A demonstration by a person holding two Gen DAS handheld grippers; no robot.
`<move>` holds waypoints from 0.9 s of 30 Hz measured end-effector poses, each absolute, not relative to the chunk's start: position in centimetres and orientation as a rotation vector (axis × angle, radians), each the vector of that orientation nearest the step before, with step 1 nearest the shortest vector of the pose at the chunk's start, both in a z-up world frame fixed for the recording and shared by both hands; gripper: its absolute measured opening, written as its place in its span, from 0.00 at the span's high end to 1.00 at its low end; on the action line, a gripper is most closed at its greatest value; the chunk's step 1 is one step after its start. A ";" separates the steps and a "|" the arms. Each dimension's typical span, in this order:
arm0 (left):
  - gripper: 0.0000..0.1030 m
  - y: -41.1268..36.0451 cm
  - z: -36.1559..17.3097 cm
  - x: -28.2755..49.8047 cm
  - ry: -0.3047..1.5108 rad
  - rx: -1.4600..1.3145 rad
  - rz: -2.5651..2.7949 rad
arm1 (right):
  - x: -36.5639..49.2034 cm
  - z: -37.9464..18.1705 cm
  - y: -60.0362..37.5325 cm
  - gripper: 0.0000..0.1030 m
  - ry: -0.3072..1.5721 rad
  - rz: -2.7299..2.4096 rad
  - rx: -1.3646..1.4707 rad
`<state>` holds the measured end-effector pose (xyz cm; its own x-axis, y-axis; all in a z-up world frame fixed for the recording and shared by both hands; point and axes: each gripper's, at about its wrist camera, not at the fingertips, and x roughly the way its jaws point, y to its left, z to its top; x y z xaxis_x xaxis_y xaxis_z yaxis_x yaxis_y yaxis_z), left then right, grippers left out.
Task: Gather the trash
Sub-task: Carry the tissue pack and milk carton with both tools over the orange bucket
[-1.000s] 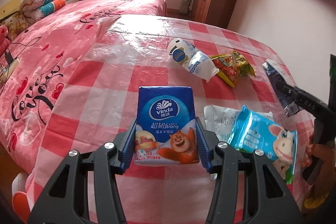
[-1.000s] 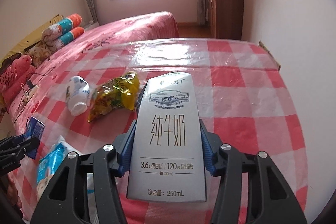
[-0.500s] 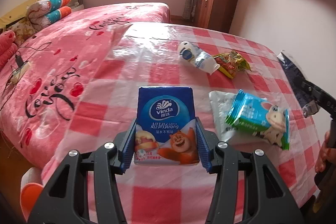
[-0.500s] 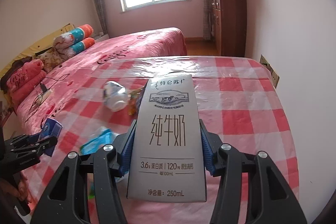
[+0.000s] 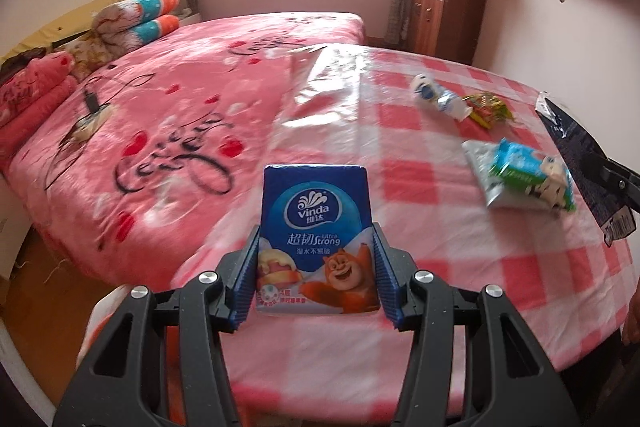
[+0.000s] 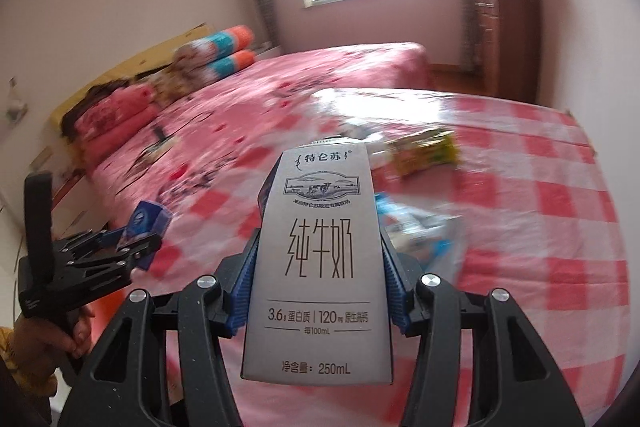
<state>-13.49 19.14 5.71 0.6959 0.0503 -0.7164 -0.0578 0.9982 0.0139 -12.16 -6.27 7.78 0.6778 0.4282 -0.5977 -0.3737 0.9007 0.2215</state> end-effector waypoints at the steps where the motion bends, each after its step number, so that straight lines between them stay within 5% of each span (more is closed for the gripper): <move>1: 0.49 19.8 5.7 -14.1 0.802 -0.011 0.072 | -12.6 7.8 -5.1 0.47 0.699 0.478 0.074; 27: 0.49 36.2 -2.3 -27.1 0.959 -0.180 0.419 | -21.4 3.0 22.8 0.47 0.868 1.028 -0.324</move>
